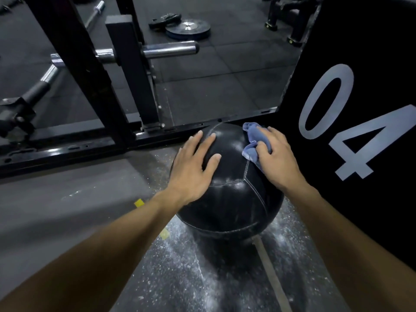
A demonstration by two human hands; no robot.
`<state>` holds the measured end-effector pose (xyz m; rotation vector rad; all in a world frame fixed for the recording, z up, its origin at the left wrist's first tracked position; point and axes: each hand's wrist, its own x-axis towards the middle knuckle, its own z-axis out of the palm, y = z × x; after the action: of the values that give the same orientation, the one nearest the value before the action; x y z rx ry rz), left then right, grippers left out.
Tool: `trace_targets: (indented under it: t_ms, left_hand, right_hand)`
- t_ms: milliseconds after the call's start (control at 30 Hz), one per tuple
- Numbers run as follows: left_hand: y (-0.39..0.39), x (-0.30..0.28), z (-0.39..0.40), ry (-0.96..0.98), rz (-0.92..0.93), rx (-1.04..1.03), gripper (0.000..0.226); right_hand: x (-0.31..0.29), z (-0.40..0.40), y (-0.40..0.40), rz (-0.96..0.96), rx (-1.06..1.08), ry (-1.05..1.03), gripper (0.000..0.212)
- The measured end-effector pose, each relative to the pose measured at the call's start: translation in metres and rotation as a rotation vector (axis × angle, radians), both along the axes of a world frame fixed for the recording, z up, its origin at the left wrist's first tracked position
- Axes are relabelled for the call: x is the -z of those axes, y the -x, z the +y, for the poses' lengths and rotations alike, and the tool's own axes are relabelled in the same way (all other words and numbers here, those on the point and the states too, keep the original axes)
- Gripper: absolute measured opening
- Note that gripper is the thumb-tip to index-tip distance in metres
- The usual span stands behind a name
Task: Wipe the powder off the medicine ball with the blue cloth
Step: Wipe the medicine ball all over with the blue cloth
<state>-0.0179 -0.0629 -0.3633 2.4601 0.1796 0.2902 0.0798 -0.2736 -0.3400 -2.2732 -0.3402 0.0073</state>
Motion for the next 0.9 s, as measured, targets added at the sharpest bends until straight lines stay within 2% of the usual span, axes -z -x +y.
trace_targets:
  t_ms: [67, 167, 267, 367, 433, 533, 800, 833, 900]
  left_hand:
    - [-0.001, 0.011, -0.002, -0.004, -0.043, -0.036, 0.063]
    - [0.001, 0.014, 0.007, -0.015, -0.074, -0.051, 0.063]
    - [0.0, 0.014, 0.022, -0.011, -0.045, -0.061, 0.061]
    - [0.008, 0.016, 0.036, -0.007, -0.029, -0.059, 0.059]
    - [0.02, 0.02, 0.042, 0.002, -0.034, -0.059, 0.055]
    - [0.036, 0.028, 0.048, 0.023, -0.08, -0.072, 0.058]
    - [0.061, 0.043, 0.028, -0.009, -0.103, -0.255, 0.061]
    - [0.065, 0.043, 0.024, -0.023, -0.101, -0.269, 0.061]
    - [0.072, 0.041, 0.014, -0.052, -0.078, -0.285, 0.062]
  right_hand:
    - [0.007, 0.005, 0.018, -0.069, 0.025, 0.052, 0.053]
    - [0.03, 0.01, 0.07, -0.36, -0.019, 0.118, 0.061]
    - [0.072, 0.015, 0.127, -0.562, -0.141, 0.215, 0.065]
    - [0.11, 0.02, 0.162, -0.69, -0.29, 0.441, 0.066]
    - [0.118, 0.02, 0.164, -0.708, -0.33, 0.48, 0.063]
    - [0.104, 0.019, 0.154, -0.67, -0.294, 0.38, 0.054]
    - [0.054, 0.032, 0.094, -0.351, -0.011, 0.165, 0.058]
    - [0.046, 0.033, 0.084, -0.289, 0.036, 0.1, 0.058]
    - [0.026, 0.036, 0.059, -0.022, 0.158, -0.122, 0.057]
